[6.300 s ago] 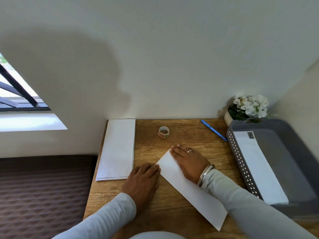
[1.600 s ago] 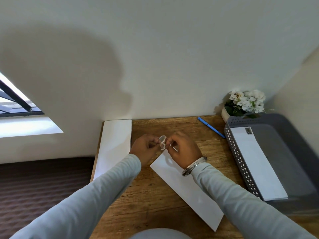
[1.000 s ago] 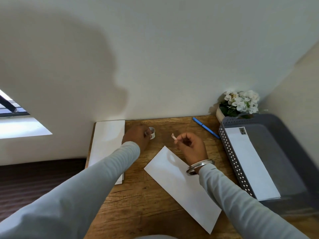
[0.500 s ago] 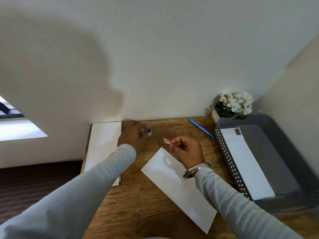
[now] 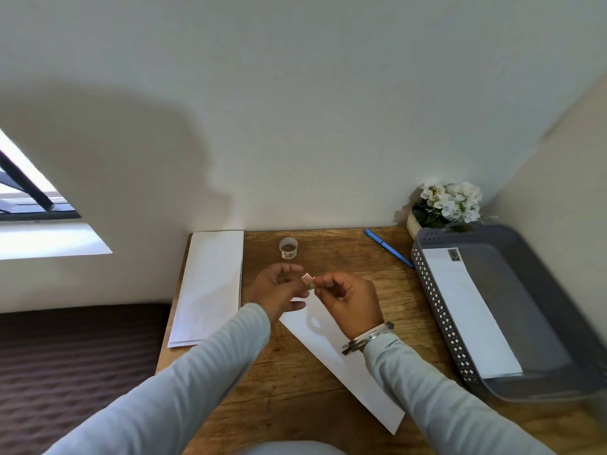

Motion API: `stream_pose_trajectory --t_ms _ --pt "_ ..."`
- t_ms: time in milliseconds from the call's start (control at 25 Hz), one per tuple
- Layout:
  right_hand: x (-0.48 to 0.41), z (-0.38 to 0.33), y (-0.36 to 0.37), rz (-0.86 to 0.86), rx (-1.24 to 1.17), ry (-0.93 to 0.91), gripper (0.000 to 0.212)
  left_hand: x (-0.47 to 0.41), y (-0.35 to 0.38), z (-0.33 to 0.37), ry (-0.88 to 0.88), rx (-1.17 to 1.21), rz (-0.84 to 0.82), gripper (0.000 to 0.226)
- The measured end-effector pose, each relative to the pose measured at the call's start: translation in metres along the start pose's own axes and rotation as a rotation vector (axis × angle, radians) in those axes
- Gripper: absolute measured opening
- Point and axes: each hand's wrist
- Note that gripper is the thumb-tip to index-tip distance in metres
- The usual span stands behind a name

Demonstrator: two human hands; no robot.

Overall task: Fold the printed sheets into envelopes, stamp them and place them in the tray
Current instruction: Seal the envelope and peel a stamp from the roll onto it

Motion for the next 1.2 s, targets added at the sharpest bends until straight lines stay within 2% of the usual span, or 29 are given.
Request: stream_pose_trajectory --t_ms 120,240,400,480,640,800,960,1080,1200 --pt "0.002 0.002 -0.007 -0.022 -0.034 0.045 0.026 0.000 -0.002 0.002 0.075 -0.121 -0.004 0.031" --pt "-0.004 -0.005 -0.019 -0.036 -0.093 0.064 0.029 -0.001 -0.002 0.003 0.157 -0.258 -0.078 0.032" --pt "-0.015 -0.016 -0.023 -0.200 -0.050 0.031 0.032 -0.003 0.006 0.003 0.285 -0.502 -0.217 0.038" --pt "-0.017 -0.014 -0.020 -0.207 -0.021 0.025 0.027 -0.003 0.009 0.003 0.325 -0.549 -0.246 0.042" --pt "-0.011 -0.009 -0.016 -0.155 -0.199 0.112 0.022 0.002 0.005 -0.001 0.293 -0.447 -0.177 0.046" --pt "-0.006 -0.009 -0.010 -0.121 -0.372 0.252 0.020 0.009 0.004 -0.006 0.174 -0.278 -0.170 0.034" --pt "-0.004 -0.008 -0.008 -0.126 -0.364 0.297 0.018 0.006 0.002 -0.007 0.178 -0.196 -0.066 0.030" --pt "-0.002 -0.007 -0.007 -0.182 -0.281 0.289 0.021 0.004 0.000 -0.007 0.186 -0.204 -0.076 0.032" --pt "-0.005 -0.006 -0.010 -0.154 -0.209 0.261 0.021 -0.001 -0.002 -0.008 0.219 -0.282 -0.132 0.034"
Point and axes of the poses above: each hand's wrist, its own x-axis away from the middle knuckle, its own y-axis out of the palm, z = x × y, and after that the axes turned 10 degrees about y, right-handed
